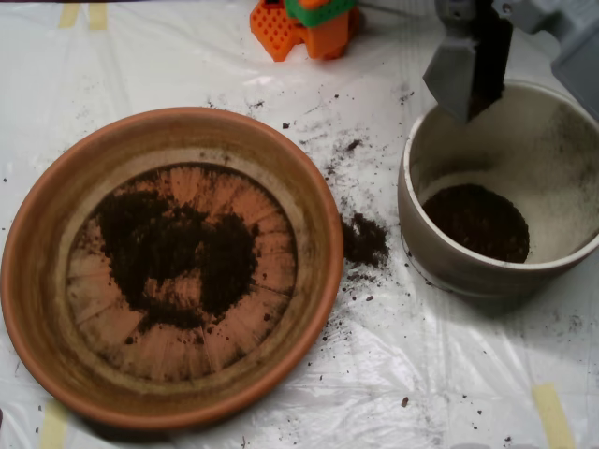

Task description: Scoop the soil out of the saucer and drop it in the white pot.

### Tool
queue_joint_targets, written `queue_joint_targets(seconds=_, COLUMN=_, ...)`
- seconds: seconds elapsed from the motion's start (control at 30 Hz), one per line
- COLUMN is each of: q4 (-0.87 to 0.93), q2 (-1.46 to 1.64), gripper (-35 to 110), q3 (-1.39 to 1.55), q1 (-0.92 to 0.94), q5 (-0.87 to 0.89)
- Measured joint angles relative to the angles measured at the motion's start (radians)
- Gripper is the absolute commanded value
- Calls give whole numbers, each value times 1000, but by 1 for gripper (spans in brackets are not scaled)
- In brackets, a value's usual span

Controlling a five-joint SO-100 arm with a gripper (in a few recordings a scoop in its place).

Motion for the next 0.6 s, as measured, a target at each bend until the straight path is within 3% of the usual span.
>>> queue_joint_targets(seconds=0.37, q4=-48, q2=6, gripper=45, q3=54, q1=54, q5=63)
queue_joint_targets(seconds=0.6, q4=-161, q2=190, gripper=45, q3=238, q1=135, q5=100)
